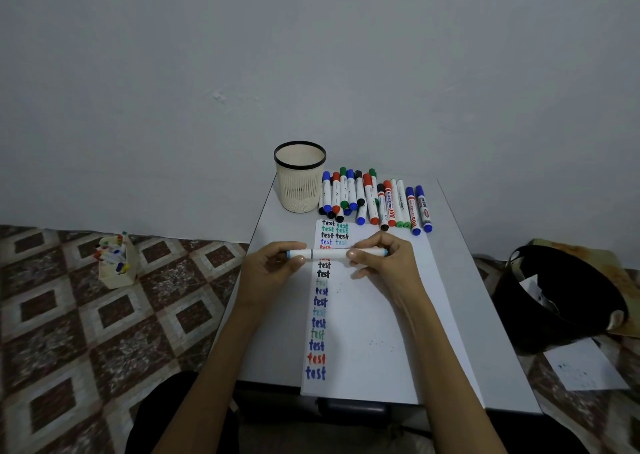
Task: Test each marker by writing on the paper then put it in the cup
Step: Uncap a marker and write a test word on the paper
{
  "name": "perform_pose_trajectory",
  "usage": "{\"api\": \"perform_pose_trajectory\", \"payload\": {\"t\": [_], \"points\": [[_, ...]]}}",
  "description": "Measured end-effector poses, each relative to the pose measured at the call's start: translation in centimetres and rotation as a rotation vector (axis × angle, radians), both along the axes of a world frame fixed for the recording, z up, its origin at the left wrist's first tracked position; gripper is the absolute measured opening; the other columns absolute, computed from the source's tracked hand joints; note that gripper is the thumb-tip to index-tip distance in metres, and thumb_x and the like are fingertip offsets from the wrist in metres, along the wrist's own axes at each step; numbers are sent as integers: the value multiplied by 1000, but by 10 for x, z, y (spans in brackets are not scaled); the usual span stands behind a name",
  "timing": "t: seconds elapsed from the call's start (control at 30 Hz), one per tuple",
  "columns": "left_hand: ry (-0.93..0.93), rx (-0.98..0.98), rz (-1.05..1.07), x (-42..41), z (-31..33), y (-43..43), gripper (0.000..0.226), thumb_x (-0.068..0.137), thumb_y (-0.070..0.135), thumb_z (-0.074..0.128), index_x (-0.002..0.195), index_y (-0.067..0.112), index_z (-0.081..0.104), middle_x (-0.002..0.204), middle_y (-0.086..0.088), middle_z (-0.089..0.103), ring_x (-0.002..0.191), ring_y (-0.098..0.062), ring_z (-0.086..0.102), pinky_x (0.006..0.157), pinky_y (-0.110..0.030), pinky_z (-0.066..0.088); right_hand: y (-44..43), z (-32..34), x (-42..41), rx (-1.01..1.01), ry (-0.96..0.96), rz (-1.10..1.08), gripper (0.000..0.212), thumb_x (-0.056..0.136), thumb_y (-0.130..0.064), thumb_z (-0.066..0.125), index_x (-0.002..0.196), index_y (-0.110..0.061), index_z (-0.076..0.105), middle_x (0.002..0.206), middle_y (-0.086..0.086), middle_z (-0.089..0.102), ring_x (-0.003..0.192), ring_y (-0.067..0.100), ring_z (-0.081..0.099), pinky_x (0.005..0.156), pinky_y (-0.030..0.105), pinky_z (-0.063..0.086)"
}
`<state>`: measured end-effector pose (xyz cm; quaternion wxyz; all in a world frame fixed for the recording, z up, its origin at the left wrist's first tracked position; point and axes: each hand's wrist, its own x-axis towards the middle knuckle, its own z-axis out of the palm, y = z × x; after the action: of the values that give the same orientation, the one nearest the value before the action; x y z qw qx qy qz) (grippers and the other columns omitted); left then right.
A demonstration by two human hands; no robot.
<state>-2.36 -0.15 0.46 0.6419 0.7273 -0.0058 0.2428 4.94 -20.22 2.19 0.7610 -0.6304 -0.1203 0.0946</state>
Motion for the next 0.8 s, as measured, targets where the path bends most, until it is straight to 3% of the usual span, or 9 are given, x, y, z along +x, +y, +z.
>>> {"api": "perform_pose_trajectory", "payload": {"t": [0.17, 0.3, 0.57, 0.7, 0.8], "points": [[-29, 95, 30, 1, -2, 1, 23, 75, -2, 70, 93, 12, 70, 86, 6, 72, 83, -7, 65, 76, -16, 51, 2, -3, 0, -48, -106, 5, 21, 77, 9, 70, 98, 9, 70, 79, 18, 66, 58, 21, 66, 57, 28, 58], [-40, 166, 33, 2, -3, 2, 24, 74, -2, 70, 95, 11, 70, 86, 4, 71, 82, -8, 65, 76, -17, 51, 1, -6, 1, -27, -115, 11, 19, 76, 11, 70, 95, 10, 70, 72, 16, 65, 52, 19, 63, 55, 26, 57], [-41, 151, 35, 2, -2, 3, 21, 76, -1, 69, 95, 9, 69, 91, -3, 70, 86, -11, 65, 78, -20, 51, 3, -3, 1, -93, -151, 3, 19, 76, 6, 73, 95, 7, 72, 76, 16, 67, 58, 15, 64, 57, 22, 53], [-19, 34, 97, 3, 0, 1, 25, 78, -4, 66, 95, 13, 67, 96, 1, 69, 89, -6, 64, 78, -16, 49, 7, 1, -1, -311, -175, 25, 16, 70, -11, 82, 85, -11, 78, 78, 6, 72, 70, 9, 60, 65, 20, 48], [-28, -2, 98, 4, 0, 1, 29, 78, -5, 65, 97, 18, 66, 95, 9, 70, 91, -6, 64, 79, -16, 50, 16, 10, 1, -709, -363, 89, 25, 70, -30, 83, 94, -26, 77, 74, -2, 71, 71, 10, 62, 64, 22, 45]]}}
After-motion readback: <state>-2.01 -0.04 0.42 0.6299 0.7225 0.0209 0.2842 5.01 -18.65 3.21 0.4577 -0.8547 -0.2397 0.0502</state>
